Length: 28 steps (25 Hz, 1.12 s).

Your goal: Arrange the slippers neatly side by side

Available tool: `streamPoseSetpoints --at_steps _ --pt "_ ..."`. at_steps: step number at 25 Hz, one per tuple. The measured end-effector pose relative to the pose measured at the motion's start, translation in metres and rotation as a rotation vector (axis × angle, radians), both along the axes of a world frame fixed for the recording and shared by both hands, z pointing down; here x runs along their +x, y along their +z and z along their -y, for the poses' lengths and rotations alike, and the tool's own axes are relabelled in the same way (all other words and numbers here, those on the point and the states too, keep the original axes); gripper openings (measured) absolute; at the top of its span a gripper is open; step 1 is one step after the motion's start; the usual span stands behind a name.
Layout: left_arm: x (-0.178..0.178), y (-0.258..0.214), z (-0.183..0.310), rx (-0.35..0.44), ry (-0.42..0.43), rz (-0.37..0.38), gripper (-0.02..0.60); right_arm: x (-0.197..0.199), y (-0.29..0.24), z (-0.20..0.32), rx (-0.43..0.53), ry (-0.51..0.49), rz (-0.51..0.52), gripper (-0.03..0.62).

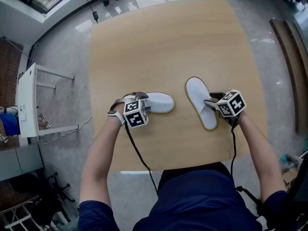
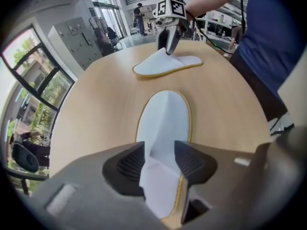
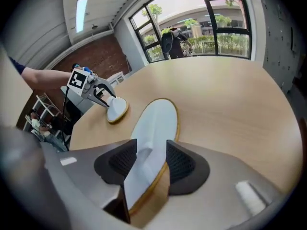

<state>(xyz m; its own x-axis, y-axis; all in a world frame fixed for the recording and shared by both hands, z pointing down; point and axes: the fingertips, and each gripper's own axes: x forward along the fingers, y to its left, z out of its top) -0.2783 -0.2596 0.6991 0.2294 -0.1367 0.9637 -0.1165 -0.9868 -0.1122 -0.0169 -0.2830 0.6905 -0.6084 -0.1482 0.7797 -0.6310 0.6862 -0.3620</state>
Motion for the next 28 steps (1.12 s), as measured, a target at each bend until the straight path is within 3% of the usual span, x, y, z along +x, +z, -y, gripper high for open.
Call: streamPoseSetpoints --at_steps 1,4,8,12,15,20,24,28 --pt "0.001 0.003 0.000 -0.016 -0.003 0.003 0.182 -0.001 0.003 -0.003 -0.023 0.006 0.015 0.183" --pt "0.004 0.006 -0.006 -0.085 -0.068 -0.016 0.102 -0.007 0.001 -0.008 -0.069 0.035 0.081 0.034" --pt "0.006 0.004 -0.019 -0.235 -0.313 -0.094 0.026 -0.007 -0.002 -0.010 -0.108 0.114 0.152 0.031" --pt "0.015 -0.001 -0.047 -0.409 -0.528 -0.189 0.023 -0.005 -0.003 -0.016 -0.140 0.200 0.215 0.031" --pt "0.027 -0.007 -0.063 -0.498 -0.665 -0.275 0.023 -0.006 -0.005 -0.022 -0.150 0.241 0.248 0.031" --pt "0.049 -0.006 -0.077 -0.635 -1.005 -0.468 0.021 -0.013 -0.002 -0.038 -0.176 0.268 0.281 0.029" --pt "0.072 -0.009 -0.080 -0.689 -1.194 -0.628 0.021 -0.014 -0.001 -0.047 -0.187 0.257 0.284 0.029" --pt "0.082 -0.012 -0.076 -0.676 -1.307 -0.750 0.023 -0.013 -0.002 -0.049 -0.172 0.261 0.277 0.032"
